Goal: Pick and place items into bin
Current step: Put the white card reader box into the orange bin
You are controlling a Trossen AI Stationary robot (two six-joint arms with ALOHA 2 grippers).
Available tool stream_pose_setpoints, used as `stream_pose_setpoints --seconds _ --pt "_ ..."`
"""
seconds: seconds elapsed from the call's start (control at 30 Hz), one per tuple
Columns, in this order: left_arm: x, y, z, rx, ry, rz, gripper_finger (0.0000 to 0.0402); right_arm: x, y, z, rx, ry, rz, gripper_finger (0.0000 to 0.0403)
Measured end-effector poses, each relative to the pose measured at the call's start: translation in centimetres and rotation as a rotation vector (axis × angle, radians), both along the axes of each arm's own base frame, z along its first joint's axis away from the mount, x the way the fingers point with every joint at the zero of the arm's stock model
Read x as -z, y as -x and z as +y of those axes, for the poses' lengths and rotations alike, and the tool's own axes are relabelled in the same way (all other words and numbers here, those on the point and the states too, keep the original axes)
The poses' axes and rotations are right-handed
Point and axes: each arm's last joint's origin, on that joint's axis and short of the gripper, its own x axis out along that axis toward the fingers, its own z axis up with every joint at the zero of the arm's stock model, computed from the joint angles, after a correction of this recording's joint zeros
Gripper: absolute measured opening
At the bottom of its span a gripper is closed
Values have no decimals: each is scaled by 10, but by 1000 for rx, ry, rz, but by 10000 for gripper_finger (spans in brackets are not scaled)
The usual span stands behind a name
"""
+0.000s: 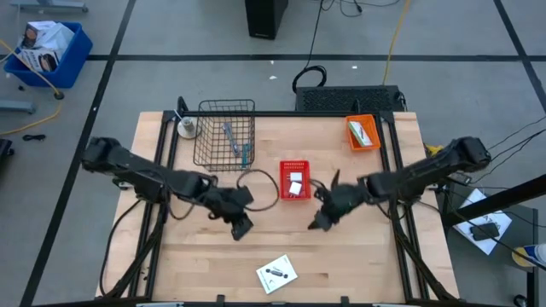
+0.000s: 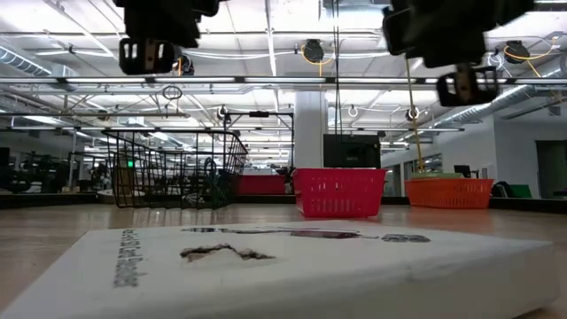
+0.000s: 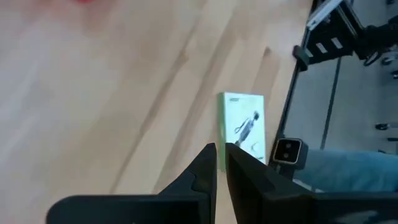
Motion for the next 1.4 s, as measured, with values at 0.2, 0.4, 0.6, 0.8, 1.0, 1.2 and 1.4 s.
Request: stream_pose_setpoints --seconds 0.2,0.4,0.6,0.8,1.0,1.2,1.4 --pt "23 -29 -27 19 59 -86 37 22 19 46 -25 36 -38 4" --pt "52 -49 -42 11 179 -59 37 41 24 74 -40 144 -49 1" --pt "87 -55 -41 -66 213 113 37 61 6 102 -28 94 -125 1" --pt "104 -60 -44 -42 228 155 37 70 -21 140 -128 136 -129 0" --pt "114 -59 -47 -25 230 197 37 91 -34 165 -177 193 -68 0" --pt "126 -57 -52 -27 250 262 37 112 -43 176 -188 216 -32 0" --pt "135 -56 -64 -30 312 314 37 120 -46 173 -160 221 19 0"
